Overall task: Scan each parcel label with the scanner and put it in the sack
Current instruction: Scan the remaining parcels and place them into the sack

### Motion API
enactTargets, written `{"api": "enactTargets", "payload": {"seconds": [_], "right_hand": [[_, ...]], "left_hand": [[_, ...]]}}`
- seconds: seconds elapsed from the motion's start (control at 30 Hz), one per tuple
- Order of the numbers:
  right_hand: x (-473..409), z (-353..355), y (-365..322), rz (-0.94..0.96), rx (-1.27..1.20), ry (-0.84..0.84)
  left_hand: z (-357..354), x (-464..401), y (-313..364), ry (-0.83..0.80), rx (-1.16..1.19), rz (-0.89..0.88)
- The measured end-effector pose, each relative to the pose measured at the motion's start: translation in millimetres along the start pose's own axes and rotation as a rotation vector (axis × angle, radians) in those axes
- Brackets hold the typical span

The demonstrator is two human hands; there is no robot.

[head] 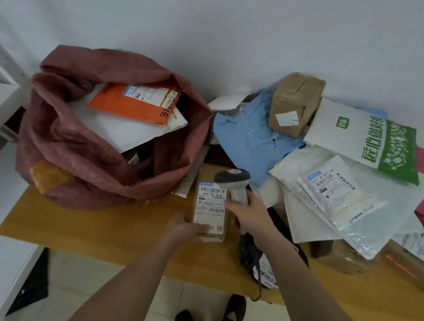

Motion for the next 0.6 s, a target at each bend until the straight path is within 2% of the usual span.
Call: {"api": "enactTargets", "payload": {"seconds": [0.1, 0.17, 0.23, 0.37, 0.6], "right_hand": [[0, -16, 22, -0.036, 0.019, -0.046], [1, -24, 30, -0.065, 0.014, -0.084], [3, -28, 35, -0.079, 0.019, -0.103], [8, -24, 25, -0.047, 0.072, -0.084], [25, 10, -27, 0.046, 0.070, 0.105]], "left_hand": [[2, 1, -10, -0.002, -0.067, 0.019], [-5, 5, -16, -0.084, -0.064, 0.049], [-13, 9, -19, -0.176, 0.010, 0.073], [-19, 15, -15, -0.229, 0.144, 0.096], [-16, 23, 42, -0.262, 0.220, -0.128]]}}
Point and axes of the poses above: each hand's wrist, its own x-axis away from the middle knuckle, its own z-axis out of the back of the hand, y = z × x, the point moved 7 cm from there along -x, towards the middle knuckle, and after that the axes turned 6 degrees about -y, right-handed, at the moved point
